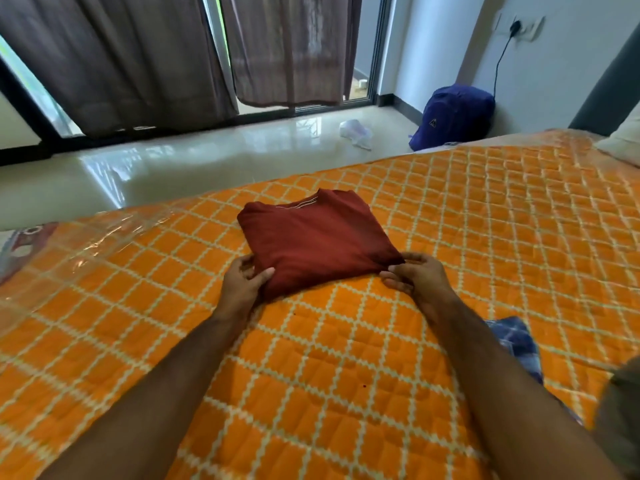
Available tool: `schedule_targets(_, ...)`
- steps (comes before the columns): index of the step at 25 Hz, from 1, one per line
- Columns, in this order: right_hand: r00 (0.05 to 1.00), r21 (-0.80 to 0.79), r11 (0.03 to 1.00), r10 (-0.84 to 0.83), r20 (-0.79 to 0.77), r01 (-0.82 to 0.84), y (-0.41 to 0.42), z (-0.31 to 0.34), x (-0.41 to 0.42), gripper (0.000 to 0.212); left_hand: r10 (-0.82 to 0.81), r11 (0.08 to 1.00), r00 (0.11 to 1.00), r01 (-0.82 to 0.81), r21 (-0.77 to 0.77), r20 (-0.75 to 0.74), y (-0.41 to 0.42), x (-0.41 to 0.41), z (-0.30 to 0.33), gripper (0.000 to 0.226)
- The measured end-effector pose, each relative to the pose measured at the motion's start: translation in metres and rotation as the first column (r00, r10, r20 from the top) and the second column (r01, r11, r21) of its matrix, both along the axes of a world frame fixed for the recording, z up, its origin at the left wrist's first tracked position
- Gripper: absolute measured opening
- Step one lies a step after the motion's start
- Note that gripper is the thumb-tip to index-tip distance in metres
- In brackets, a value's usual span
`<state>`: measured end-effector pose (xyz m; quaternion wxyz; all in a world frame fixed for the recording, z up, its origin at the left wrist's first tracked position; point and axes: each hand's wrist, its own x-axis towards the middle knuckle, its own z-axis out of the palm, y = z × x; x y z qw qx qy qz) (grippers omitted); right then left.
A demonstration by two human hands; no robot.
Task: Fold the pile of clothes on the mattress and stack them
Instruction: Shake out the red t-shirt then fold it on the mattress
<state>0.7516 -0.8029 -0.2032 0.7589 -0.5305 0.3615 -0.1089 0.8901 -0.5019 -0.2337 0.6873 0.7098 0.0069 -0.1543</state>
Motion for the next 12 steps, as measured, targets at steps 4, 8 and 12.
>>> schedule_targets(4,0.998,-0.088,0.995,-0.049,-0.03,0.047,0.019,0.003,-0.017,0.047,0.012,0.996,0.999,-0.016,0.089,0.05,-0.001,-0.021,0.013,0.05)
schedule_targets(8,0.987,-0.552,0.825,0.044,-0.154,-0.123,0.055,0.001,-0.048,0.062,-0.07,0.95,0.961,-0.018,0.311,0.268,0.001,-0.065,0.018,0.067)
schedule_targets(12,0.866,-0.844,0.198,0.081,-0.493,-0.498,0.108,-0.02,-0.106,0.073,-0.385,0.788,0.838,0.08,0.61,0.387,0.021,-0.143,0.017,0.089)
